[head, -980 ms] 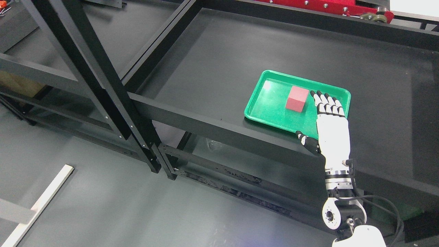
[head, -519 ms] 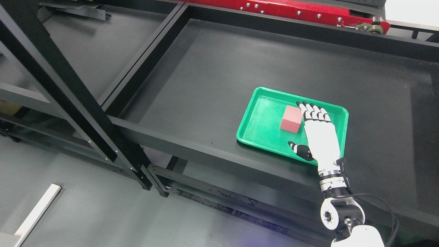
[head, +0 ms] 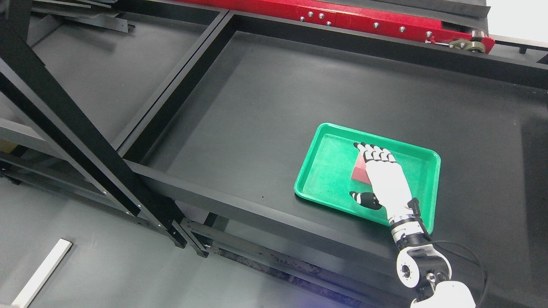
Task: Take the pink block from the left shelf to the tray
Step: 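Close the right hand fingers around the pink cube in the tray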
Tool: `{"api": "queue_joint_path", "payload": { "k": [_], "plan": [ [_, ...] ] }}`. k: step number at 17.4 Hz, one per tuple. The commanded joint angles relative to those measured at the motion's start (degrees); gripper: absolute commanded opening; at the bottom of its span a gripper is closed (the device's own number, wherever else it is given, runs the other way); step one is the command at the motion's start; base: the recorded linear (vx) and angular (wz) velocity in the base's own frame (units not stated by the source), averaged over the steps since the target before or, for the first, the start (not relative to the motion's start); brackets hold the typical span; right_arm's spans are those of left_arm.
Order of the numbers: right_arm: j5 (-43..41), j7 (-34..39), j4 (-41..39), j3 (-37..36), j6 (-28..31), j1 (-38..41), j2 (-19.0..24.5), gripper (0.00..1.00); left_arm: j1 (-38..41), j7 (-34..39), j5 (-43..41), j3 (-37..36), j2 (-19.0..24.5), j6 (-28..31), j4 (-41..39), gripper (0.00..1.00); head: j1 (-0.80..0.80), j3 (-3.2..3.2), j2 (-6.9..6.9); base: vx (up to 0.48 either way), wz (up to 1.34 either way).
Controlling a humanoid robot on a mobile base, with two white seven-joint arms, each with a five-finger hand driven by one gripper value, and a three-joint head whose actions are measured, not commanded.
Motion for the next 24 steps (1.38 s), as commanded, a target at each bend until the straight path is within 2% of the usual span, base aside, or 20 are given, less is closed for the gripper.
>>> {"api": "queue_joint_path", "payload": {
  "k": [1,15,24],
  "plan": [
    [-0.01,2.27,2.74,1.23,-0.24,-1.4,-1.0,0.99,-1.85,0.04,0.0,0.0,1.0,-0.04,-1.0,1.0,0.0,0.0,0.0,0.077,0.01],
    [-0.09,4.46,10.66,0.27,-0.15,-4.65,-1.0,0.99,-1.85,0.04,0.0,0.0,1.0,-0.04,-1.0,1.0,0.0,0.0,0.0,0.056,0.0],
    [-0.09,4.11,11.36,-1.31,2.66,-4.65,-2.11,0.98,-1.85,0.04,0.0,0.0,1.0,-0.04,-1.0,1.0,0.0,0.0,0.0,0.018,0.0]
  ]
}}
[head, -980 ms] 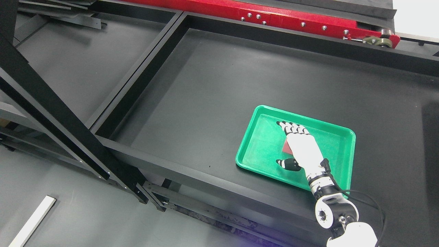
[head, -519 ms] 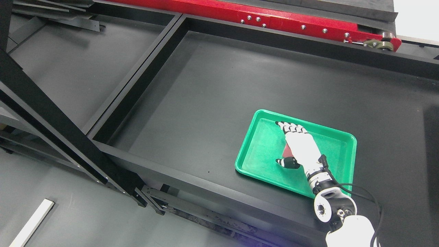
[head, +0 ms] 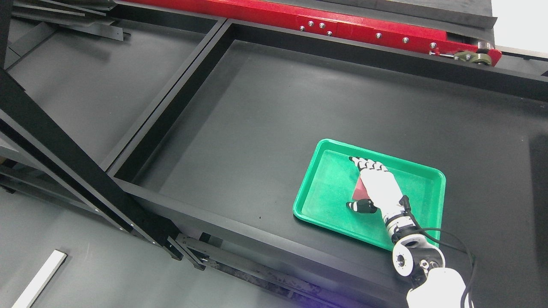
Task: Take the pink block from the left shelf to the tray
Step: 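Close the right hand fingers around the pink cube in the tray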
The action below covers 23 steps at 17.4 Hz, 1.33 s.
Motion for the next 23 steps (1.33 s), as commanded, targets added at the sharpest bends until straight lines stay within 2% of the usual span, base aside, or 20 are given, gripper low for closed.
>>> {"api": "queue_joint_path", "payload": {
  "k": [1,4,5,10,14,16,19,23],
  "plan": [
    [0.02,-0.32,2.22,-2.2,0.8,0.05,-1.85,0.97,-1.85,0.04,-0.32,0.0,1.0,-0.04,-1.0,1.0,0.0,0.0,0.0,0.0,0.0],
    [0.02,-0.32,2.21,-2.3,0.89,0.05,-2.73,0.95,-1.85,0.04,-0.32,0.0,1.0,-0.04,-1.0,1.0,0.0,0.0,0.0,0.002,0.02],
    [-0.06,-0.32,2.13,-2.3,0.89,0.13,-2.73,0.92,-1.85,0.04,-0.32,0.0,1.0,-0.04,-1.0,1.0,0.0,0.0,0.0,0.0,0.0],
    [-0.41,-0.76,1.78,-2.56,0.8,0.31,-2.73,0.38,-1.85,0.04,-0.32,0.0,1.0,-0.04,-1.0,1.0,0.0,0.0,0.0,0.0,0.0],
    [-1.12,-1.37,1.51,-3.35,-0.08,0.13,-2.73,0.07,-1.85,0.04,-0.32,0.0,1.0,-0.04,-1.0,1.0,0.0,0.0,0.0,0.0,0.0],
    [-1.21,-2.16,1.42,-3.35,-2.79,0.48,-2.65,0.01,-1.85,0.04,-0.41,0.0,1.0,-0.04,-1.0,1.0,0.0,0.0,0.0,0.0,0.0],
    [-1.47,-5.31,0.73,-2.66,-4.21,1.01,-2.65,0.03,-1.85,0.04,-0.32,0.0,1.0,-0.04,-1.0,1.0,0.0,0.0,0.0,0.0,0.0],
    [-1.47,-23.04,-4.11,-1.6,-5.97,2.94,-2.47,0.03,-1.85,0.04,-0.32,0.0,1.0,-0.04,-1.0,1.0,0.0,0.0,0.0,0.0,0.0]
  ]
}}
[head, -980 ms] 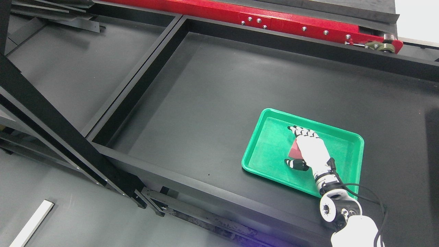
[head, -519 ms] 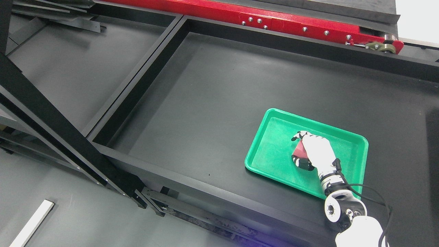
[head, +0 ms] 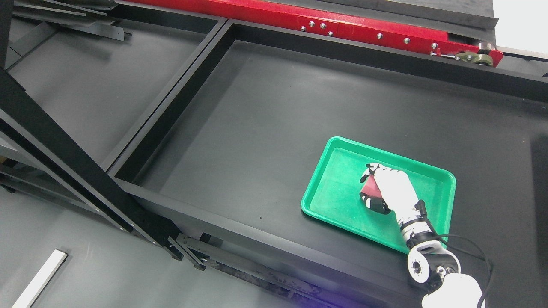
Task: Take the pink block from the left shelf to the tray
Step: 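Close the right hand fingers around the pink cube in the tray, then lift the pink cube out of the green tray with the right hand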
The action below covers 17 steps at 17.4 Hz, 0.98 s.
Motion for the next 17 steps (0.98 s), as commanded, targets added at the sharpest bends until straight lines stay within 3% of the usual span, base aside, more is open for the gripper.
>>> {"api": "queue_joint_path", "payload": {
  "k": [1,5,17],
  "plan": [
    [-0.16,-19.02,-4.82,0.87,-0.72,1.79,-0.01,0.03,-1.85,0.04,0.0,0.0,1.0,-0.04,-1.0,1.0,0.0,0.0,0.0,0.0,0.0],
    [-0.25,-29.24,-7.98,0.78,-1.33,4.08,-0.1,0.03,-1.85,0.04,0.0,0.0,1.0,-0.04,-1.0,1.0,0.0,0.0,0.0,0.0,0.0],
    [-1.74,-33.21,-13.79,0.17,-2.04,7.59,1.22,0.03,-1.85,0.04,0.0,0.0,1.0,-0.04,-1.0,1.0,0.0,0.0,0.0,-0.013,0.03]
  ]
}}
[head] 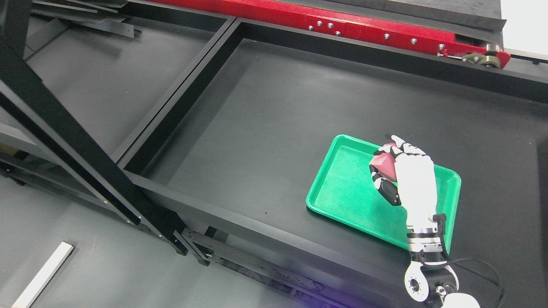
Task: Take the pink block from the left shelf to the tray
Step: 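Lift the pink cube out of the green tray with the right hand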
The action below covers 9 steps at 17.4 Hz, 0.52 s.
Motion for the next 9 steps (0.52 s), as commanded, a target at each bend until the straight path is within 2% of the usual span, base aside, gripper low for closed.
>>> {"api": "queue_joint_path", "payload": {
  "k": [1,9],
  "plan": [
    [-0.72,-5.65,-4.79,-0.22,-0.03,1.38,-0.11,0.03,-1.84,0.04,0.0,0.0,1.0,-0.04,-1.0,1.0,0.0,0.0,0.0,-0.051,0.16],
    [-0.73,-5.65,-4.88,-0.13,-0.03,1.83,-0.2,0.03,-1.84,0.04,0.0,0.0,1.0,-0.04,-1.0,1.0,0.0,0.0,0.0,-0.065,0.27]
  ]
}}
